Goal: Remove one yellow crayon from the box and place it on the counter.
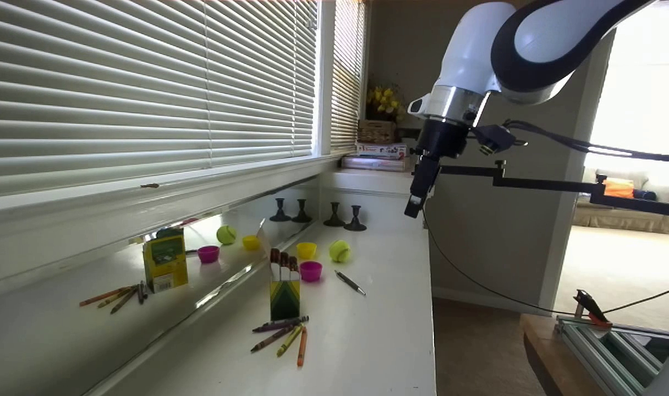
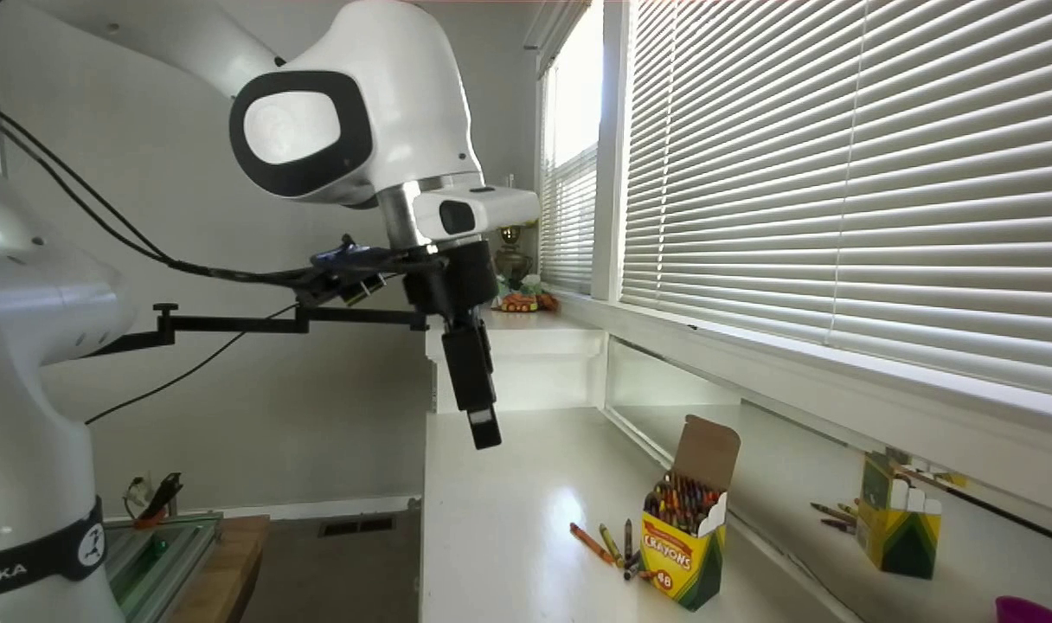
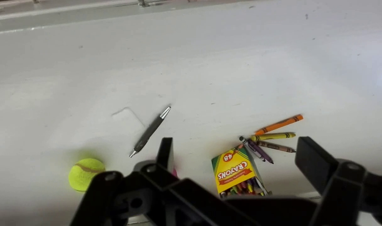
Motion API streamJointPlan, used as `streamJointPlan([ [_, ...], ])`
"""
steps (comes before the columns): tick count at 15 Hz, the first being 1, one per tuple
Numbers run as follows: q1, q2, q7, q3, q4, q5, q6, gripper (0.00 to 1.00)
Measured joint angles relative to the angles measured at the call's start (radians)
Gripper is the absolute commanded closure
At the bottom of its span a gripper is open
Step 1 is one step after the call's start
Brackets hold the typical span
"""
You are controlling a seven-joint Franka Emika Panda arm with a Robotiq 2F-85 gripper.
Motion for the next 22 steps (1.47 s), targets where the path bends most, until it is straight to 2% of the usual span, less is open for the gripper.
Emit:
streamJointPlan([
  [5, 0.030, 0.111, -0.365, -0.156, 0.011, 0.001, 0.153, 0.00],
  [13, 0.028, 0.131, -0.381, -0.155, 0.011, -0.002, 0.170, 0.00],
  [19, 0.044, 0.228, -0.480, -0.178, 0.039, -0.003, 0.375, 0.00],
  [22, 0.112, 0.284, -0.564, -0.216, 0.079, 0.063, 0.440, 0.00],
])
